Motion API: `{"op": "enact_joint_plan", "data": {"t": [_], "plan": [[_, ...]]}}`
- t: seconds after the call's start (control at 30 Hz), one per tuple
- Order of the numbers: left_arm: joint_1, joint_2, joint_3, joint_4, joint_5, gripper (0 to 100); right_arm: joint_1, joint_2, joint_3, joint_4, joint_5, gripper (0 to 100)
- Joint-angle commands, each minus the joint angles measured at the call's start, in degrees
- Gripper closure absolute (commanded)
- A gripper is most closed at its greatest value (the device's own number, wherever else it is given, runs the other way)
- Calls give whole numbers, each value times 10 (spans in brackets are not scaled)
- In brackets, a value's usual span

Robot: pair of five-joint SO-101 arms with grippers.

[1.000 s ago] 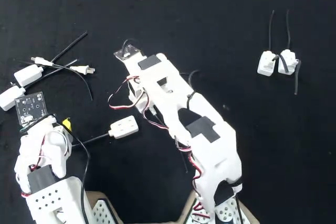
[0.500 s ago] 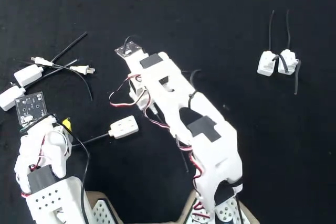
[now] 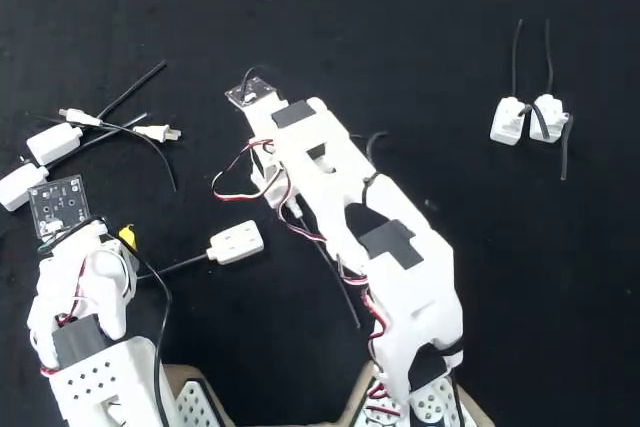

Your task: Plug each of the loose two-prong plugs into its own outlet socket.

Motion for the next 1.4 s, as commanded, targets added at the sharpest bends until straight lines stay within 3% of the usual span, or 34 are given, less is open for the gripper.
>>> {"op": "enact_joint_plan", "data": {"t": [0.0,0.13,0.27,0.43,0.67,0.87,1.13,1.37], "plan": [[0,-5,-7,-1,-4,776,9,-7,0,3,0,896],[0,-5,-7,-1,-4,776,11,-7,0,3,0,907],[0,-5,-7,-1,-4,776,11,-8,0,4,0,990],[0,-5,-7,-1,-4,776,9,-22,7,22,-3,988],[4,-5,-9,-1,-4,776,-21,-184,103,4,2,988],[21,-6,-17,-38,0,776,-80,-384,277,-138,16,988],[120,-6,-22,-125,1,776,-116,-625,551,-392,17,988],[203,0,-89,-143,81,776,-193,-711,649,-475,78,988]]}}
